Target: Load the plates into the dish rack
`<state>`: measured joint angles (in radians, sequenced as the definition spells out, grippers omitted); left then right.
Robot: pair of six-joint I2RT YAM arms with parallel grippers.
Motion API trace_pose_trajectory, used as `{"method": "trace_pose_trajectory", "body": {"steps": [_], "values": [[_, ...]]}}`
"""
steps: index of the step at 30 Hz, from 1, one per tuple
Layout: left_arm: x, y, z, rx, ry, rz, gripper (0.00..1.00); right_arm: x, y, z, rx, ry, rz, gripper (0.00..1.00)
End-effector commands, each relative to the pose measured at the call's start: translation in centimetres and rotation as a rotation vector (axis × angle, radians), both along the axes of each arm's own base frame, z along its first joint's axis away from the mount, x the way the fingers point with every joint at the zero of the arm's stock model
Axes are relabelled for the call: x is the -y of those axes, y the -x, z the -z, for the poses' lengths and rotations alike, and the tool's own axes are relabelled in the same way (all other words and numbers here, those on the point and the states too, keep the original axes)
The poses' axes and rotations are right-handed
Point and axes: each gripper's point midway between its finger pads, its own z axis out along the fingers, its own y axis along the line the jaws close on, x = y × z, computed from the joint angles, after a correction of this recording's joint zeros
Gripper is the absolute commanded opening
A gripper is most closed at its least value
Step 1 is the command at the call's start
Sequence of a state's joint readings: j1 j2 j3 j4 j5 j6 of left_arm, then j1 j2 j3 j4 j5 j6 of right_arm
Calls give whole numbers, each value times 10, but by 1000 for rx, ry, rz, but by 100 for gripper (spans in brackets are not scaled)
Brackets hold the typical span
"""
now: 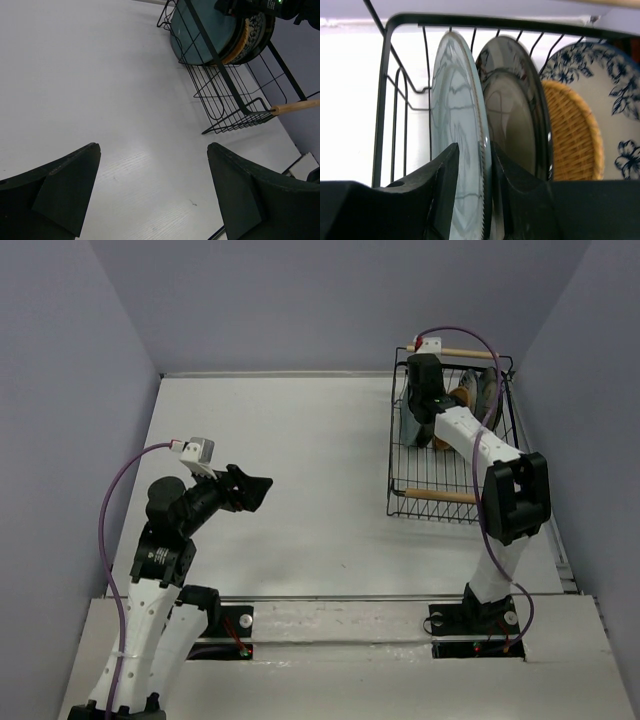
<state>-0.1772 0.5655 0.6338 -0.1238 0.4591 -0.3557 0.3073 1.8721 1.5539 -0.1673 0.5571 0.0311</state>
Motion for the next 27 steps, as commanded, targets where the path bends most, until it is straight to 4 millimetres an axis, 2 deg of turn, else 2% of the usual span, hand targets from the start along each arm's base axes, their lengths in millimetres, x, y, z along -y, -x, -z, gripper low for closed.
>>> {"method": "trace_pose_trajectory", "body": {"steps": [1, 4, 6, 7, 10, 13, 16, 22, 24, 26, 27], "values": [[4, -1, -6, 38, 2, 24, 99, -2, -21, -50, 152, -2, -13, 40], [4, -2, -5, 37, 1, 23, 99, -3, -16, -50, 153, -23, -20, 45], [4, -2, -4, 34, 1, 24, 99, -4, -13, -56, 165, -33, -28, 47], [4, -2, -5, 34, 3, 24, 99, -4, -12, -59, 168, -37, -35, 52], [4, -2, -6, 36, 3, 23, 99, -7, -9, -70, 186, -46, -56, 58], [3, -2, -6, 37, 2, 18, 99, -12, -6, -80, 197, -60, -93, 63], [2, -2, -6, 40, 4, 12, 99, -14, -6, -80, 189, -64, -106, 63], [1, -1, -7, 44, 4, 9, 99, -17, -11, -55, 128, -57, -109, 43], [1, -2, -7, 43, 3, 6, 99, -19, -12, -50, 118, -58, -115, 40], [1, -2, -7, 44, 3, 6, 99, -22, -13, -50, 123, -91, -111, 29], [1, -1, -8, 46, 4, 7, 99, -23, -15, -50, 125, -95, -111, 21]]}}
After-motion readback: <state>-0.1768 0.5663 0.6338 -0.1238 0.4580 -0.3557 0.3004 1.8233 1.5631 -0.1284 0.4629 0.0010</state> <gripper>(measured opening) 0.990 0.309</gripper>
